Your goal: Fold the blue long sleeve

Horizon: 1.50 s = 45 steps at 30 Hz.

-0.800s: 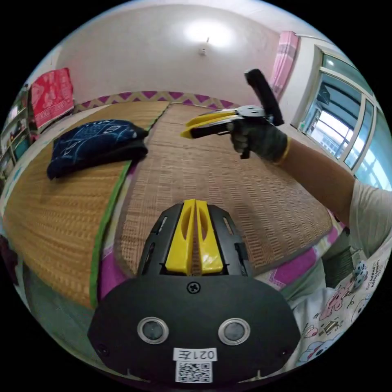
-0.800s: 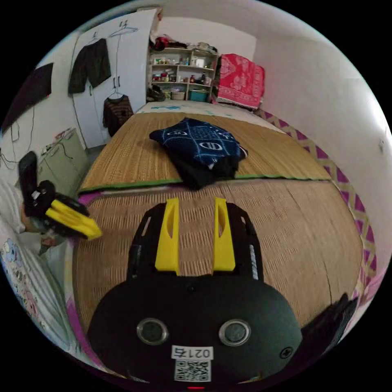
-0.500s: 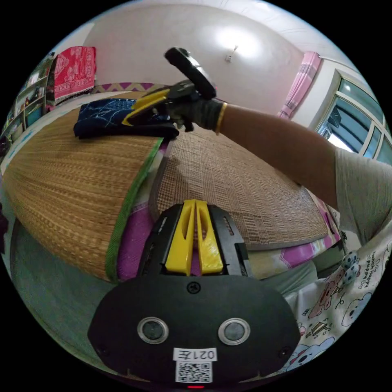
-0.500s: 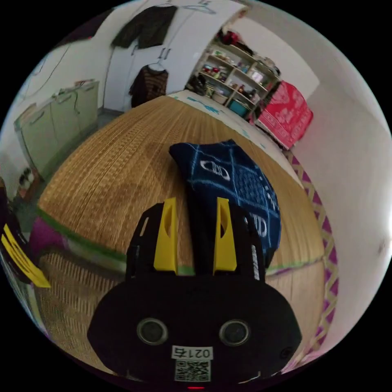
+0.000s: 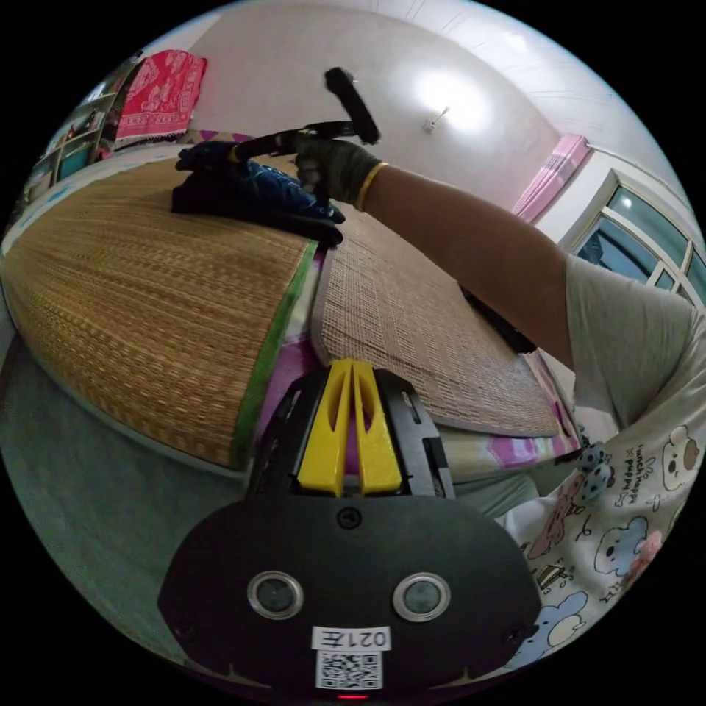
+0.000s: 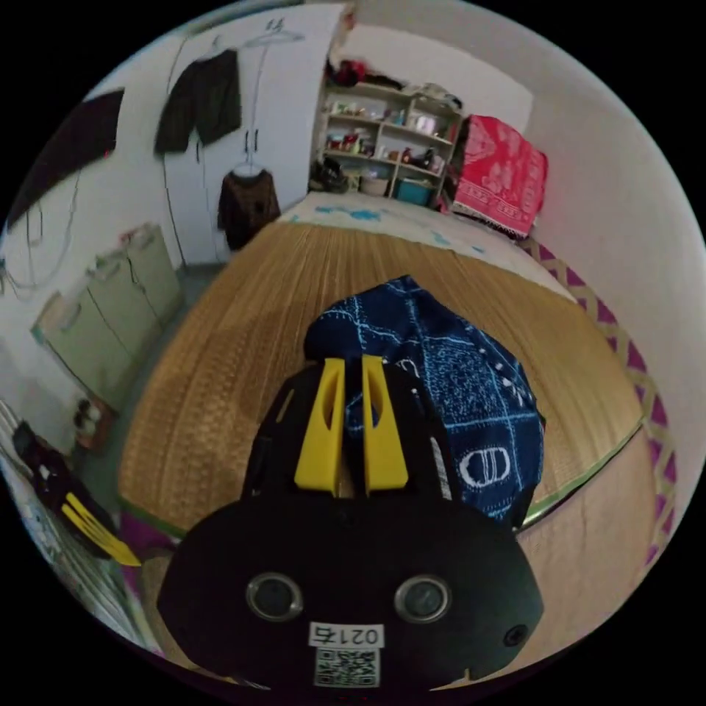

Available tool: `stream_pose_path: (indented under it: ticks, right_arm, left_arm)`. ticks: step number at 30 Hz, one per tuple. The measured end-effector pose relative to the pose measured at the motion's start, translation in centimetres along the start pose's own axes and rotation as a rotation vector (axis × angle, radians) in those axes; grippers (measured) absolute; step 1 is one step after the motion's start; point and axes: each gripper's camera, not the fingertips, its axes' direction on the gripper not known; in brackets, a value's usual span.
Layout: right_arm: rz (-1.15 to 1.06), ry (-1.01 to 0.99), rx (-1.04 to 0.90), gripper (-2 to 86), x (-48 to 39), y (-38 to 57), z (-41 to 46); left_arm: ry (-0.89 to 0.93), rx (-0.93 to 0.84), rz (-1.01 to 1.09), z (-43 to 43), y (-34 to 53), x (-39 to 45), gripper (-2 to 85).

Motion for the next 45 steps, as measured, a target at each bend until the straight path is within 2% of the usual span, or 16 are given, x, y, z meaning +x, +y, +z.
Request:
stream_pose_path:
  ticks: [3, 5, 10, 13, 17, 21, 27, 30, 34, 35, 39, 42, 45]
  right_arm:
    - [0.097, -0.067, 0.117, 2.7, 3.3, 3.1, -7.1]
    - [0.070, -0.018, 0.129, 2.5, 3.8, 5.5, -11.4]
    - [-0.090, 0.160, -0.025, 2.2, 0.9, 14.9, -19.5]
    - [-0.092, 0.198, -0.136, 2.2, -2.2, 22.9, -22.1]
    - [-0.049, 0.223, -0.299, 2.4, -8.9, 34.0, -23.2]
    - [0.057, 0.276, -0.211, 3.3, -15.2, 40.2, -26.7]
    - [0.157, 0.196, -0.251, 5.7, -20.3, 41.8, -32.5]
    - [0.198, 0.181, -0.167, 6.7, -21.0, 40.0, -35.0]
    - [0.148, 0.197, -0.204, 13.0, -21.1, 37.2, -32.0]
    - [0.150, 0.145, -0.235, 13.2, -20.7, 36.1, -31.4]
    - [0.151, 0.120, -0.143, 11.9, -20.1, 33.7, -32.7]
    - [0.094, 0.160, -0.219, 12.7, -21.0, 32.6, -29.4]
    - [0.151, 0.199, -0.261, 12.6, -20.2, 32.6, -26.0]
  left_arm:
    - [0.005, 0.017, 0.024, -1.0, 0.3, 0.5, -1.0]
    - [0.043, 0.038, 0.052, -1.5, 0.4, 1.1, -1.0]
    - [0.189, 0.016, 0.077, -0.3, 0.1, 2.4, -1.0]
    - [0.278, -0.037, 0.072, 1.6, -0.1, 3.4, -1.0]
    - [0.303, -0.099, 0.112, 3.8, 0.1, 5.7, -1.0]
    - [0.304, -0.137, 0.140, 4.6, 0.6, 7.1, -1.0]
    - [0.206, -0.112, 0.155, 2.7, 1.2, 6.7, -1.0]
    - [0.175, -0.094, 0.120, 1.5, 1.4, 5.2, -1.0]
    - [0.168, -0.075, 0.076, 0.8, 1.6, 3.9, -1.0]
    - [0.170, -0.071, 0.076, 0.6, 1.7, 3.8, -1.0]
    - [0.140, -0.071, 0.079, 0.3, 2.0, 3.4, -1.0]
    - [0.157, -0.074, 0.056, 0.8, 2.1, 2.6, -1.0]
    - [0.164, -0.075, 0.047, 1.4, 1.8, 2.3, -1.0]
